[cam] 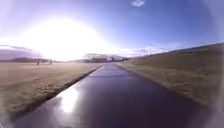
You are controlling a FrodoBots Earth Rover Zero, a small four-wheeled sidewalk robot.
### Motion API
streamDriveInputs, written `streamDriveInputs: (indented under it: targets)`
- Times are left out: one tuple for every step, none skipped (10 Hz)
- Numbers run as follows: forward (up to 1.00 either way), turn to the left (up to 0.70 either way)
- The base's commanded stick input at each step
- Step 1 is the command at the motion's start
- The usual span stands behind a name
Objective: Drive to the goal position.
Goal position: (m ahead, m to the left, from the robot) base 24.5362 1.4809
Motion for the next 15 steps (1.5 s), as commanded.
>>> streamDriveInputs:
  targets:
    - [1.0,0.0]
    - [1.0,0.0]
    - [1.0,0.0]
    - [1.0,0.0]
    - [1.0,0.0]
    - [1.0,0.0]
    - [1.0,0.0]
    - [1.0,0.0]
    - [1.0,0.0]
    - [1.0,0.0]
    - [1.0,0.0]
    - [1.0,0.0]
    - [1.0,0.0]
    - [1.0,0.0]
    - [1.0,-0.13]
